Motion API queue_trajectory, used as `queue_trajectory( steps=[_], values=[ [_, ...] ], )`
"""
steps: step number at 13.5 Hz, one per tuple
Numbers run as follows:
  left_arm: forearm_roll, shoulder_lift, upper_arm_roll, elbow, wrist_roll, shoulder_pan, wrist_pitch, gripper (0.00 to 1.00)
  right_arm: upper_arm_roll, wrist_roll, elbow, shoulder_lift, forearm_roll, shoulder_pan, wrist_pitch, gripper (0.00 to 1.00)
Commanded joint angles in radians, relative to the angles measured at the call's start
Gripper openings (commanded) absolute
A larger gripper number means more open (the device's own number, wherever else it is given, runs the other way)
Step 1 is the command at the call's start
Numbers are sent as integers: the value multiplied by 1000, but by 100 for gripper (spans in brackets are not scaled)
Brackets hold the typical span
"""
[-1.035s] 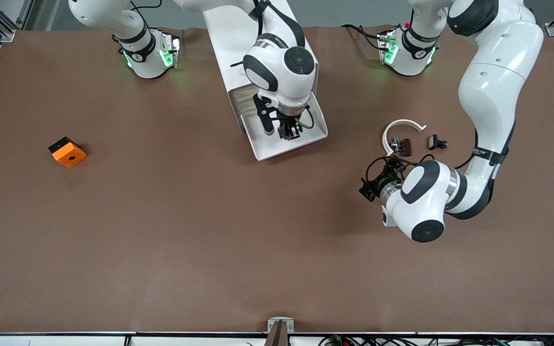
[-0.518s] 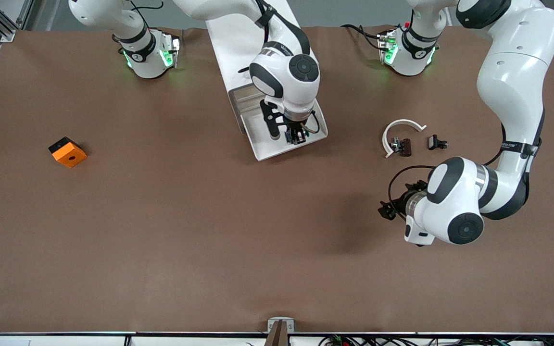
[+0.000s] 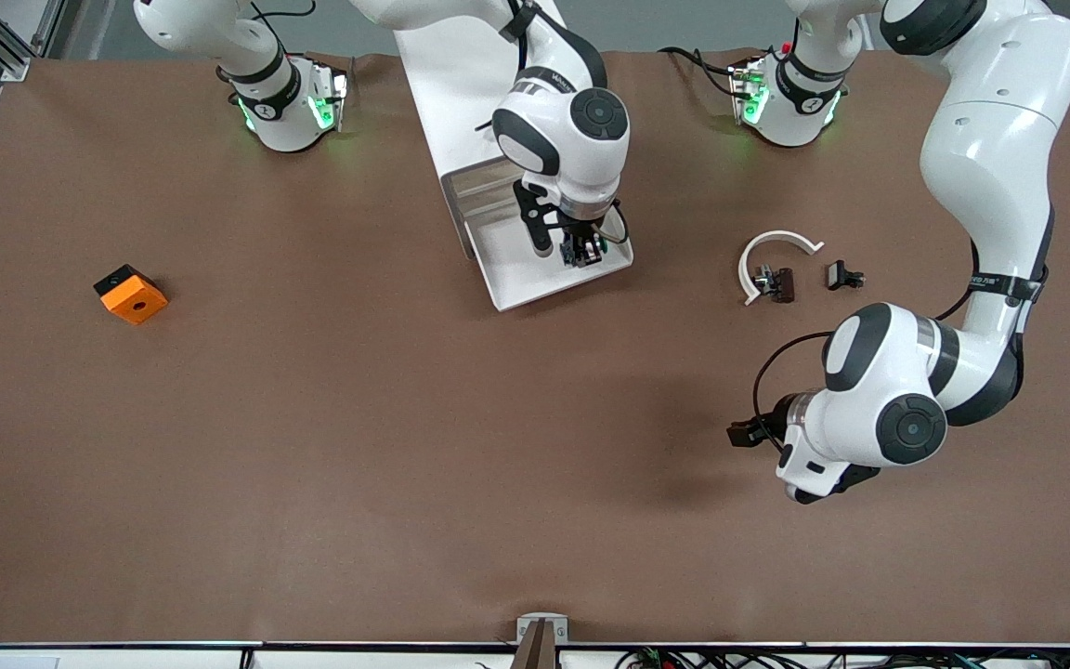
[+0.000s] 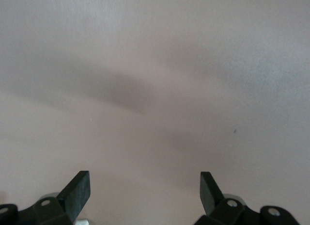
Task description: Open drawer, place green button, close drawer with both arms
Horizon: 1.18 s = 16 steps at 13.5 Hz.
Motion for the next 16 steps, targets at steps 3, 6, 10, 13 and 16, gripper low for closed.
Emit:
queue_trajectory(
  steps=[3, 6, 10, 13, 16],
  values=[
    [56, -16, -7, -3, 100, 7, 25, 100, -7, 57, 22, 33, 11, 25, -5, 0],
    [59, -53, -7, -8, 213, 32, 25, 100, -7, 59, 22, 40, 15, 30, -8, 0],
    [61, -115, -7, -38, 306, 72, 25, 100, -5, -15, 24, 36, 33, 11, -19, 100],
    [59, -171, -10, -93, 358, 111, 26, 100, -2, -134, 120, 34, 66, -34, -170, 100],
    [45, -182, -16, -98, 322, 102, 26, 100, -7, -327, 215, 11, 123, -105, -331, 100]
  ],
)
